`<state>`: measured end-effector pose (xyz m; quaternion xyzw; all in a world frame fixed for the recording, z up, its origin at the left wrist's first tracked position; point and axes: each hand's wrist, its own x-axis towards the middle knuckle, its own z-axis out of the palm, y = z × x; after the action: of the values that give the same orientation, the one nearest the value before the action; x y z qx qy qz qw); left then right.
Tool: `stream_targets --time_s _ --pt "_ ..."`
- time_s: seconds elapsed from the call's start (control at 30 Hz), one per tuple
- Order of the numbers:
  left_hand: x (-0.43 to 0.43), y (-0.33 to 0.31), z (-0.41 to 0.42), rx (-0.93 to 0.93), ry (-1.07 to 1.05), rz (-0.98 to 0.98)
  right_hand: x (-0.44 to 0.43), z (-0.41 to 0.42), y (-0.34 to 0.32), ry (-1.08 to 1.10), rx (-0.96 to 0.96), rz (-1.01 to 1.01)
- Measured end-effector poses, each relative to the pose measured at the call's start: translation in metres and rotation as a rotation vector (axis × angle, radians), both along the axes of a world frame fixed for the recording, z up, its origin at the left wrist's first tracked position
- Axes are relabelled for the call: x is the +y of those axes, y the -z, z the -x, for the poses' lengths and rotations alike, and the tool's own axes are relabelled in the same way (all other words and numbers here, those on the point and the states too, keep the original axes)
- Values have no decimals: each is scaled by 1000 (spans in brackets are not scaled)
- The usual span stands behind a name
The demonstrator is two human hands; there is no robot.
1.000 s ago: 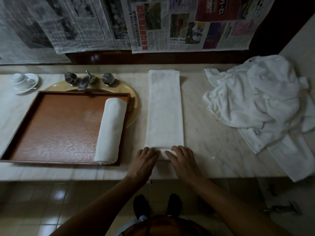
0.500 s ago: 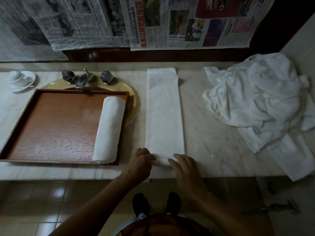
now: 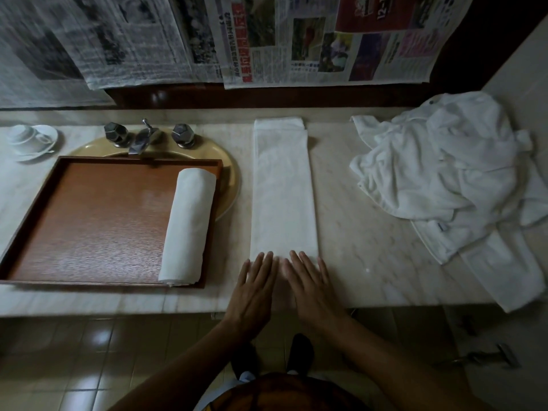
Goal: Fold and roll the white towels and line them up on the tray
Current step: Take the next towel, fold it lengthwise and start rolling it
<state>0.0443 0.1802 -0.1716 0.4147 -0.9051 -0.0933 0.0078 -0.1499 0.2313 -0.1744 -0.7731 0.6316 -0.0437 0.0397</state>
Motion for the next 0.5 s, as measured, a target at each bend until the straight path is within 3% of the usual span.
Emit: stream_targets --time_s 0.3,0.5 --pt "-22 -13 -12 86 126 -112 -4 11 -11 -18 -53 -34" --pt "-6 -16 -27 200 55 -253 27 15 2 6 -276 -65"
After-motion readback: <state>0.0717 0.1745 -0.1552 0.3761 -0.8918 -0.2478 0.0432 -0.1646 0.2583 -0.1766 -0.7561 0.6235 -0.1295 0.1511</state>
